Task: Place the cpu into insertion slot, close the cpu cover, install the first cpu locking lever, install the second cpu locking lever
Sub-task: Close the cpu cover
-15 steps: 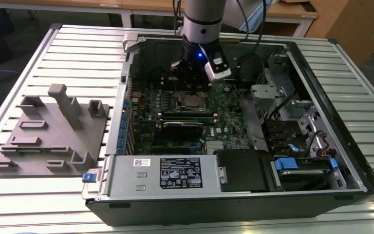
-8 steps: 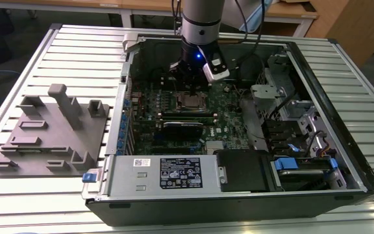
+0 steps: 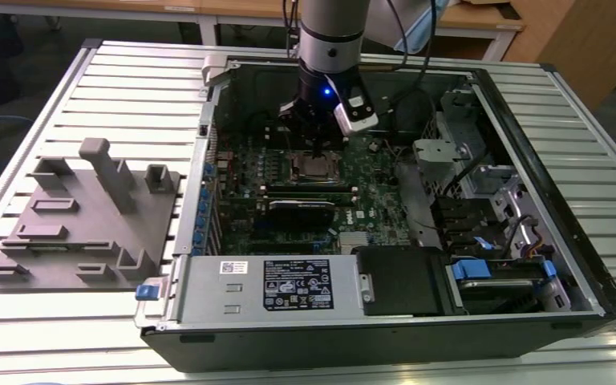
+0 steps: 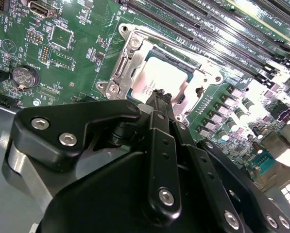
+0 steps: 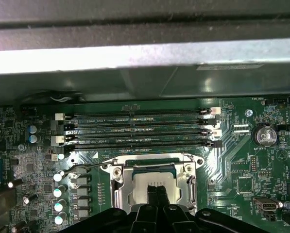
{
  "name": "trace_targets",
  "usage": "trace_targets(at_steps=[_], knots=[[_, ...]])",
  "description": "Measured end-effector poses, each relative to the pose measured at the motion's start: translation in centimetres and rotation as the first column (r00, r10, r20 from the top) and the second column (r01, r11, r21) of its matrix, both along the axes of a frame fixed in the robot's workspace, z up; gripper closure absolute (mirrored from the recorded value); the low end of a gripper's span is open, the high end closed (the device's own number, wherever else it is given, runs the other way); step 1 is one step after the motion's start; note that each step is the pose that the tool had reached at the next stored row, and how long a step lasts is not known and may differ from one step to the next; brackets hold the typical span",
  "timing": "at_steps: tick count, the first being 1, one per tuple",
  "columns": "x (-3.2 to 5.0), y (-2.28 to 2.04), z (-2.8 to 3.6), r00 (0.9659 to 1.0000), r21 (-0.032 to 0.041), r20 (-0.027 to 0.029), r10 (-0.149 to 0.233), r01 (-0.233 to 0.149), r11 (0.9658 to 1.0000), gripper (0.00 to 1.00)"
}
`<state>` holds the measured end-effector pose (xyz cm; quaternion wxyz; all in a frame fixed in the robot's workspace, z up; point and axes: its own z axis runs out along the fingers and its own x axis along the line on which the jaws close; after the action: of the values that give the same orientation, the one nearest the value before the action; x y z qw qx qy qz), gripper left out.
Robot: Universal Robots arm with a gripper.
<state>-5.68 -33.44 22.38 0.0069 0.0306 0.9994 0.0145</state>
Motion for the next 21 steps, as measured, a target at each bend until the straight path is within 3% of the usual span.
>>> trace_targets(at_steps=[6,13,21], knots=[[-0.06,0.00,0.02,1.0000,-0.0001,-0.0001,0.000,0.000,1.0000,0.90],[-1.29,0.00,-0.09,1.0000,0.0001,0.0001,0.000,0.000,1.0000,0.90],[-2.13,-0.17,-0.59,1.0000,0.0000,0.0000,0.000,0.000,1.0000,0.90]])
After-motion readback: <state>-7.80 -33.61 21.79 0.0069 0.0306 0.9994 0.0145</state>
